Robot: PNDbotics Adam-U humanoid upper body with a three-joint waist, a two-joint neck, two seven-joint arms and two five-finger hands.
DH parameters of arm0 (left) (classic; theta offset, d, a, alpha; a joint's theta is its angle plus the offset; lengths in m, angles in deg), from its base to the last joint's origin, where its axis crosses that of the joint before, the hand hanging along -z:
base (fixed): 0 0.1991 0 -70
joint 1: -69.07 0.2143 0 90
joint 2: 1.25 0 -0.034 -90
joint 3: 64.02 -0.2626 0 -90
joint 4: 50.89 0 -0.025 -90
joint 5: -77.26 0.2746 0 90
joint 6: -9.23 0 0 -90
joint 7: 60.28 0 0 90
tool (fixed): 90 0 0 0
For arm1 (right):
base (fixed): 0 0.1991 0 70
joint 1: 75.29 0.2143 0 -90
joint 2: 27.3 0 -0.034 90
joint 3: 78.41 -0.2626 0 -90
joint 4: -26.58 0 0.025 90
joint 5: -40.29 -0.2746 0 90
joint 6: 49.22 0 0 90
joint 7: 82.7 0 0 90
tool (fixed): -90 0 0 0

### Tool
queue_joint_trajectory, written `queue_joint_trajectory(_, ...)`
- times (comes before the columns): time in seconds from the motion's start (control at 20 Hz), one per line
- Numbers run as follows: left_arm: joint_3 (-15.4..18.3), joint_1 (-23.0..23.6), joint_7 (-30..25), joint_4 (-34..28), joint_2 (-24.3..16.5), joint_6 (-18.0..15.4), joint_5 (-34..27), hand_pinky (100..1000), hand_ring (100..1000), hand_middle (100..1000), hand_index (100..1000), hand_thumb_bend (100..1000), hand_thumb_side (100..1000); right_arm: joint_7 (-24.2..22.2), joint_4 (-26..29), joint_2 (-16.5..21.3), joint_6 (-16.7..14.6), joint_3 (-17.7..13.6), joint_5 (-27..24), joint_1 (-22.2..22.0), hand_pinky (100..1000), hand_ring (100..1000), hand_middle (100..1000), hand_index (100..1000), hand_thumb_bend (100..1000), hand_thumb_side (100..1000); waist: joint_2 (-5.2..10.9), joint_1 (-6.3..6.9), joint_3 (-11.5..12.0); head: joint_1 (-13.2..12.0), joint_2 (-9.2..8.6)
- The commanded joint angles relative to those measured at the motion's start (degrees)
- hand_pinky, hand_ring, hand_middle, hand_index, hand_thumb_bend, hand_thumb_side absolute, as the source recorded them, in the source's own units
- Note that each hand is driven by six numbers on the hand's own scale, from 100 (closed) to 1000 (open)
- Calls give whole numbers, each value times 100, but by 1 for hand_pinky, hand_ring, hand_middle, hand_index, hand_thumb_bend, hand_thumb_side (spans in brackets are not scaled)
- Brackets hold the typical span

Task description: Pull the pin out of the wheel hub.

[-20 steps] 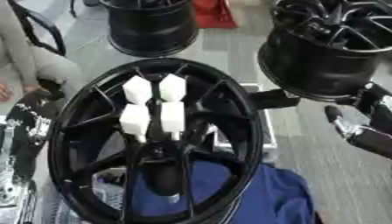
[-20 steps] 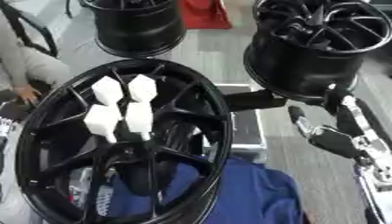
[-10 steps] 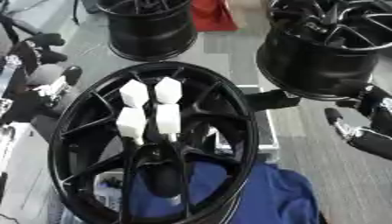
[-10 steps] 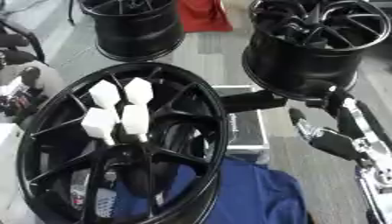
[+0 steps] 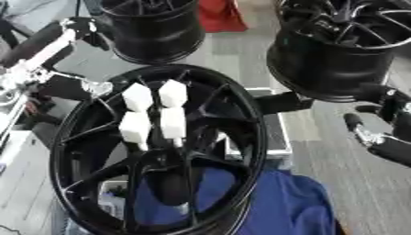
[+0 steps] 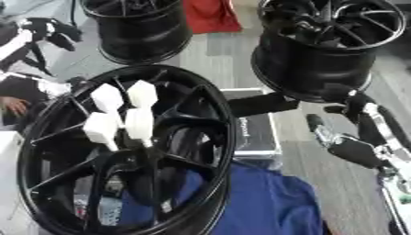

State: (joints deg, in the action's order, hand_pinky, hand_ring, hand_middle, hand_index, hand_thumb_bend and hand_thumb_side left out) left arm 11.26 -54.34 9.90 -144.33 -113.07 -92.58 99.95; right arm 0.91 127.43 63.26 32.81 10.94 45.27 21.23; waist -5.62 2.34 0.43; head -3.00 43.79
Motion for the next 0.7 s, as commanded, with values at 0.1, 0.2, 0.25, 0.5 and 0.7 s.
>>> queue_joint_trajectory(0.1,-578,-285,-391,70,-544,-283,115,725,662,688,851,456,336,-39,63,125,-18,2,4,63,783,841,768,844,308,229,75,-22,-27,-84,20)
queue_joint_trajectory(0.2,-844,-362,-565,143,-528,-331,73,728,667,681,854,445,324,-37,60,127,-18,-4,2,59,783,841,768,844,307,229,75,-23,-36,-88,28)
queue_joint_trajectory(0.25,-948,-383,-649,173,-523,-359,58,730,665,684,855,439,317,-35,59,129,-18,-7,1,58,783,841,768,844,307,228,74,-22,-41,-92,30)
queue_joint_trajectory(0.5,-1131,-386,-1089,256,-567,-531,-4,729,667,683,853,418,293,-24,52,133,-15,-17,-4,52,782,841,768,844,305,229,67,-15,-37,-97,33)
queue_joint_trajectory(0.7,-1052,-366,-1476,195,-633,-563,-155,723,661,676,851,418,294,-18,47,135,-13,-25,-6,46,782,841,768,844,305,229,67,-6,-10,-94,33)
